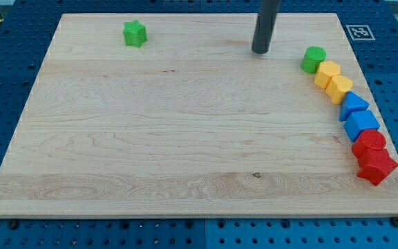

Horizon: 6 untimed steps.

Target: Move the arm to the left of the green star

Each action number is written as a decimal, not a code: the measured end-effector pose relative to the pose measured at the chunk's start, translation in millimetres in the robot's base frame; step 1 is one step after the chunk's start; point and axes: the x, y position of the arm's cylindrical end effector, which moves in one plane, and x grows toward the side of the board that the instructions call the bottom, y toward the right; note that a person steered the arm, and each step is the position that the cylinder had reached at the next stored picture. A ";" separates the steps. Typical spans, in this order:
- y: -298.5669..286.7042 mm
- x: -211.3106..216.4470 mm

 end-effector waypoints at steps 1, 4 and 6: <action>-36.5 36.5; -180.5 106.1; -334.1 31.2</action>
